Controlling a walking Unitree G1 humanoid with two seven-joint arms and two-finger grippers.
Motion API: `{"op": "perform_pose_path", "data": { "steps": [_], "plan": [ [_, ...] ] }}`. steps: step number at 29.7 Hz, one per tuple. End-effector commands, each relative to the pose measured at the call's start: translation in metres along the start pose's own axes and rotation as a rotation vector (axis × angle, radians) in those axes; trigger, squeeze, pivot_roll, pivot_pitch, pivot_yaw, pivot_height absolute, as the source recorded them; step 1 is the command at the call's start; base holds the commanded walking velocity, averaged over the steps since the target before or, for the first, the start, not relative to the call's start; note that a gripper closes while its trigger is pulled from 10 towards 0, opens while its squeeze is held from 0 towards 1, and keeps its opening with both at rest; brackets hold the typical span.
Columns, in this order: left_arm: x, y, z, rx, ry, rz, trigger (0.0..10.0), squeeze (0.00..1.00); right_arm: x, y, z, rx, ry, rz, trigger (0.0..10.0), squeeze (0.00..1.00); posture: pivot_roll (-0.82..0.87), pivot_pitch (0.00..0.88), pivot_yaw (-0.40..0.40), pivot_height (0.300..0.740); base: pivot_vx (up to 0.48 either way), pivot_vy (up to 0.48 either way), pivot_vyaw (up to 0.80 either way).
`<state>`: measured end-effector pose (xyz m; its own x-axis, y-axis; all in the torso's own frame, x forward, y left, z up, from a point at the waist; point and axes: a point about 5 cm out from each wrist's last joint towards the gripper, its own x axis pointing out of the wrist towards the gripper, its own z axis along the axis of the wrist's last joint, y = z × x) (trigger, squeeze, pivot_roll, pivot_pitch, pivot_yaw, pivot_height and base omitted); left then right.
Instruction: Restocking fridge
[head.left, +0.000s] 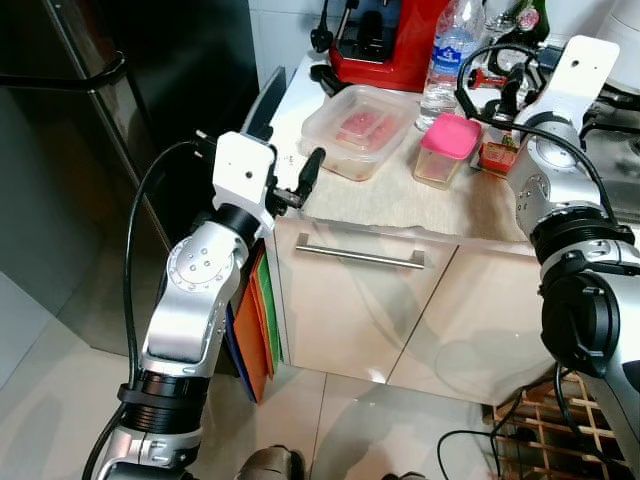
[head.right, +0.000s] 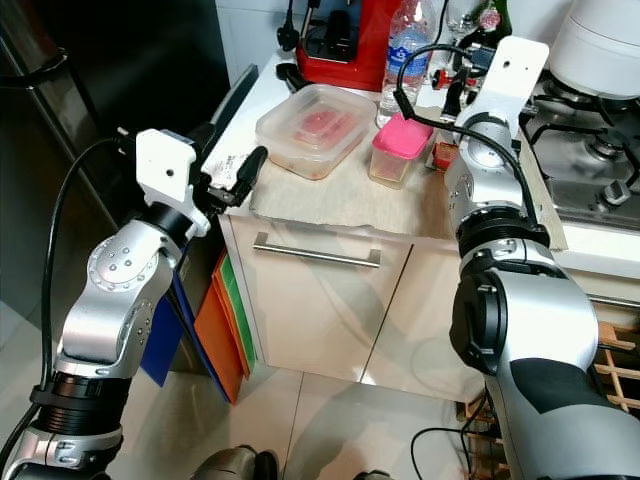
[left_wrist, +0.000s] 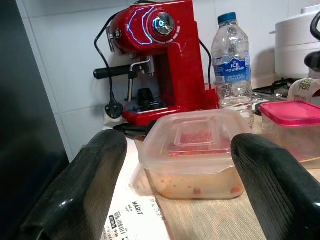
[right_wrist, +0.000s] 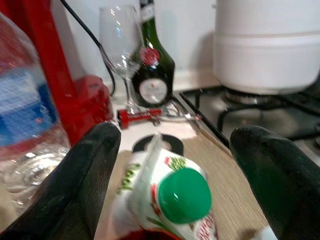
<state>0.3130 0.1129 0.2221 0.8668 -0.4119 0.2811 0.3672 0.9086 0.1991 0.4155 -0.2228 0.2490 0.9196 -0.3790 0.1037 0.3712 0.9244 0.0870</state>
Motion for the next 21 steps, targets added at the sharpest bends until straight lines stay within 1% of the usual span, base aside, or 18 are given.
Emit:
{"op": "perform_pose_path", "data": {
  "steps": [1, 10, 11, 21],
  "plan": [
    [0.000, 0.003, 0.004, 0.011, 0.000, 0.007, 10.0, 0.00, 0.000, -0.006, -0.007, 0.017, 0.053, -0.024, 10.0, 0.00, 0.30, 0.115, 0.029, 0.740, 0.000, 0.000, 0.00],
    [0.003, 0.003, 0.005, 0.008, 0.002, 0.010, 10.0, 0.00, -0.002, 0.000, -0.016, 0.042, 0.124, 0.035, 10.0, 0.00, 0.29, 0.119, 0.023, 0.740, 0.000, 0.000, 0.00],
    [0.003, 0.003, 0.005, 0.008, 0.002, 0.012, 10.0, 0.00, -0.002, 0.000, -0.018, 0.045, 0.131, 0.038, 10.0, 1.00, 0.29, 0.119, 0.023, 0.740, 0.000, 0.000, 0.00],
    [0.005, 0.003, 0.005, 0.008, 0.006, 0.015, 10.0, 0.00, -0.005, 0.002, -0.027, 0.070, 0.164, 0.052, 10.0, 1.00, 0.29, 0.117, 0.024, 0.740, 0.000, 0.000, 0.00]
  ]
}}
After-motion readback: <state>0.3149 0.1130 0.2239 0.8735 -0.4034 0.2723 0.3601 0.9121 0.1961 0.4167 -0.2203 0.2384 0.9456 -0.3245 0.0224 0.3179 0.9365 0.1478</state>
